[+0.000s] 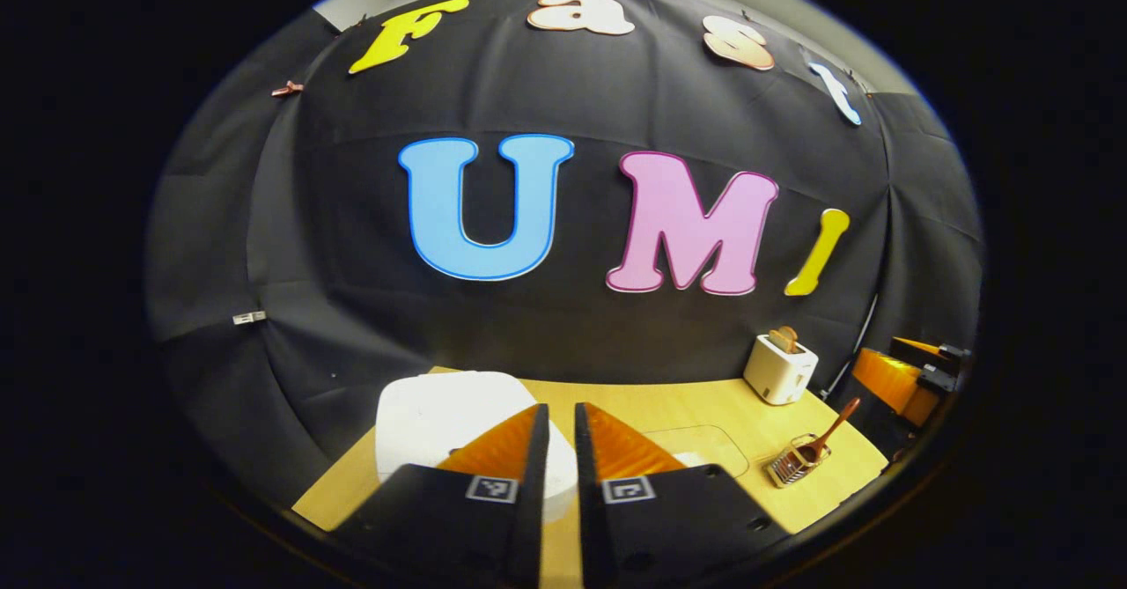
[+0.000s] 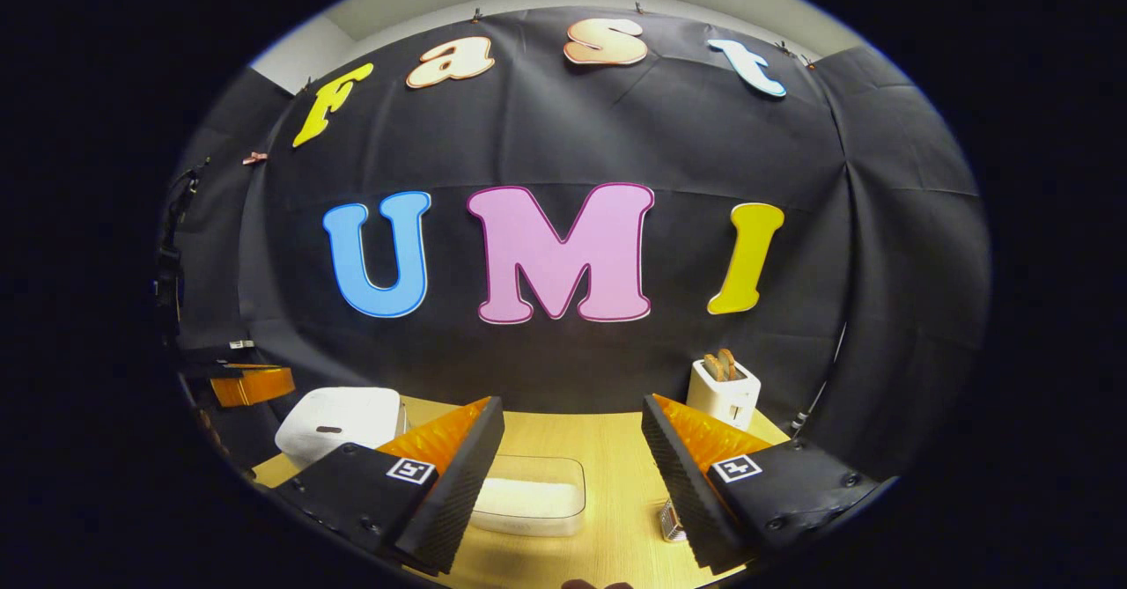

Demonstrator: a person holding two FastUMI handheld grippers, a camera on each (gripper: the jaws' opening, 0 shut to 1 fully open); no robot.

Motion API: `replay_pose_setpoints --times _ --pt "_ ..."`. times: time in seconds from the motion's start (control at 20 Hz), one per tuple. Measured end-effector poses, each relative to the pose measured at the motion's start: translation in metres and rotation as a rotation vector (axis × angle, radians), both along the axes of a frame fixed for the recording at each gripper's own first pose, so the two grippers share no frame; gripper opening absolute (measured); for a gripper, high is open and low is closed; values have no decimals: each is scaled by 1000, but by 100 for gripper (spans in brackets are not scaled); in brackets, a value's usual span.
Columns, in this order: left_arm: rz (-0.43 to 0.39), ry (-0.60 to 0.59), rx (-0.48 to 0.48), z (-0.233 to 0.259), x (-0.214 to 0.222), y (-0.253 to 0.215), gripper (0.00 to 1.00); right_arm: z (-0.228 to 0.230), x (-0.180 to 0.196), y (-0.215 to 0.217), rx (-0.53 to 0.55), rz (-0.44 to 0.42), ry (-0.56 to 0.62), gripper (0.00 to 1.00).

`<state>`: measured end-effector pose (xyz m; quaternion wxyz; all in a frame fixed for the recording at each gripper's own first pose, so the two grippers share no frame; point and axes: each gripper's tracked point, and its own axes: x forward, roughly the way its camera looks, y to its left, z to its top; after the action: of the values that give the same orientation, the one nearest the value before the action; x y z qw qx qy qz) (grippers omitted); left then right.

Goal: Close the left gripper, press the button to open the rice cooker; take a wooden spoon from the chopstick holder with the right hand, scoop a spoonful of rice and pour it into the rice cooker, then put the wooden spoon back into the chopstick holder.

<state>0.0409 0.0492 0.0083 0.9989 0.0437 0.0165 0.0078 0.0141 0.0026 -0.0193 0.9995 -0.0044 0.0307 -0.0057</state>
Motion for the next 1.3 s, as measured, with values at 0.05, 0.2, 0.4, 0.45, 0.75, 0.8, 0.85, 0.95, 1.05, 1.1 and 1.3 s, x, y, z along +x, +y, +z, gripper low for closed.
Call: replay_pose_setpoints --times 0.05,0.2,0.4,0.45,0.75,0.8,0.85,0.95,1.05,1.1,1.3 --pt "16 9 -3 -4 7 8 8 0 -1 -4 -1 -12 1 98" --pt "4 99 -53 -22 24 23 5 -3 -6 -14 -1 -49 15 98" --pt "56 239 -95 -56 54 60 5 -2 -16 -25 -18 -99 21 98" --pt "64 273 -115 -63 61 67 5 0 -19 -27 -23 -112 14 98" --pt "66 432 -149 -105 93 90 5 -3 -33 -29 -38 -163 30 98" --pt "63 451 -161 -110 95 91 5 -3 -36 -29 -42 -173 32 98" --pt "65 463 -169 -113 96 94 5 -3 -38 -29 -45 -182 31 98" --pt "58 482 -179 -119 97 95 5 -4 -41 -27 -47 -198 31 98" --pt "49 486 -174 -120 98 94 5 -9 -45 -22 -45 -204 42 98" --pt "52 496 -174 -122 96 95 6 -11 -47 -18 -48 -204 49 98" --pt "73 511 -175 -124 94 95 6 -12 -50 -7 -75 -180 54 98"
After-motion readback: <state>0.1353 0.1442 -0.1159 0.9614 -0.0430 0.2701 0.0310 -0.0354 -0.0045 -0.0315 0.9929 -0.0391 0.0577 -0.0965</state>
